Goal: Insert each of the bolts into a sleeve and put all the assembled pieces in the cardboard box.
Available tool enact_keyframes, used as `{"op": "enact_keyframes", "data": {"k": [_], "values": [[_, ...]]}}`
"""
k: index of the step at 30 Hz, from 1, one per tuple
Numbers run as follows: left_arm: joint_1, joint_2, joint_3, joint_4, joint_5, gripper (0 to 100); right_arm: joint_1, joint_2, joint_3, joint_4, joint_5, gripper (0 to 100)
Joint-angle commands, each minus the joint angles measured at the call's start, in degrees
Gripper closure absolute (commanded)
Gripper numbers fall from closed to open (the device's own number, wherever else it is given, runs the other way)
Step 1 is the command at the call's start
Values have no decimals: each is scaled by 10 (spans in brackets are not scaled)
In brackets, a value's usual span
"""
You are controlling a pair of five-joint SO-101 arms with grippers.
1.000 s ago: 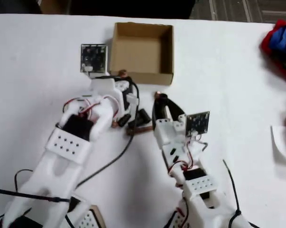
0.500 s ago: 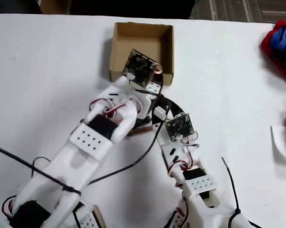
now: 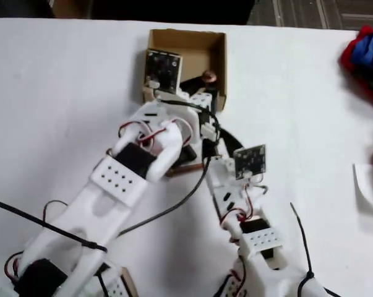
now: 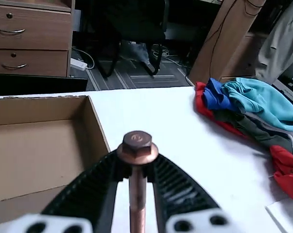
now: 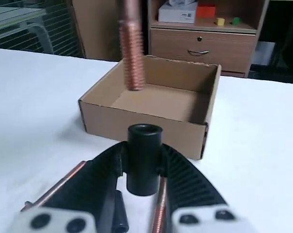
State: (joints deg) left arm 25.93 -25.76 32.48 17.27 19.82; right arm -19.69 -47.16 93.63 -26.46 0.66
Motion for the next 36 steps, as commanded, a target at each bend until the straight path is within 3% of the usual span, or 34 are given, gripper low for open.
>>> {"op": "enact_keyframes", "data": {"k": [1,36], "values": [[4,-2,-33,-18,5,975,-14,0,-26,1,7,978],[42,48,12,25,5,975,7,-2,-29,-25,9,978]]}}
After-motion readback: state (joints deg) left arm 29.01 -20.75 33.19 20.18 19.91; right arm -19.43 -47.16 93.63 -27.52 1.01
